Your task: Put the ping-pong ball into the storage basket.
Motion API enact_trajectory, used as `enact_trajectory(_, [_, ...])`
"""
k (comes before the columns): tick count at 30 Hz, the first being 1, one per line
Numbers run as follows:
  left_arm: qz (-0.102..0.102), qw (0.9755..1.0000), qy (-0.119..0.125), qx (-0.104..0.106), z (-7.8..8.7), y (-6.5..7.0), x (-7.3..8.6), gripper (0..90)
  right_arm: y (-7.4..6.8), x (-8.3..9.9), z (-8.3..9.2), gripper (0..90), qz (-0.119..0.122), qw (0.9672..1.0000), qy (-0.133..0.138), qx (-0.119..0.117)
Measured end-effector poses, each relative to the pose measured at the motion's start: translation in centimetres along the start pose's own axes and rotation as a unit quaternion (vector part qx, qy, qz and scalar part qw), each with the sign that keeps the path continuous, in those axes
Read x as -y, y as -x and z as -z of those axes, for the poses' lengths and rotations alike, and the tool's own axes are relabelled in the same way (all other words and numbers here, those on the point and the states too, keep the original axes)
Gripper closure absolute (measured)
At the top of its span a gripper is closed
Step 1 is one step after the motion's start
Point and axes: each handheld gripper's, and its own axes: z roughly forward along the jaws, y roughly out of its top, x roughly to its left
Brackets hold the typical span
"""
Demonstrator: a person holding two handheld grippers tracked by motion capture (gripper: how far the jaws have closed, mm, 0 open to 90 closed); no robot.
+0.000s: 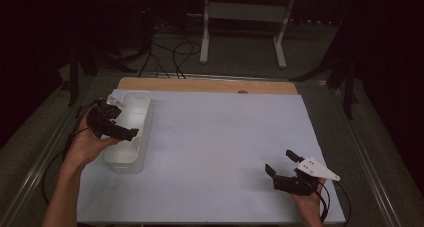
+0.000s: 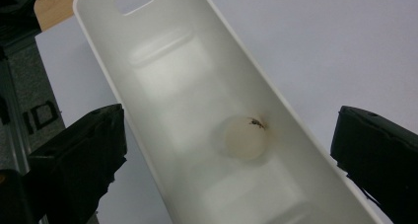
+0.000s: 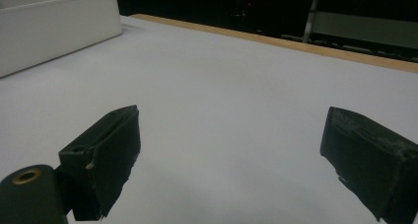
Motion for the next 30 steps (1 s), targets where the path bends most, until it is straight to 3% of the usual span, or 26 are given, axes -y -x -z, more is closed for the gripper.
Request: enact_trajectory(30, [-0.015, 0.9997, 0.013, 0.013, 0.1, 1.6, -0.1, 1.2, -0.1, 0.0, -0.1, 7.9, 0.001, 1.0000, 0.000, -0.003])
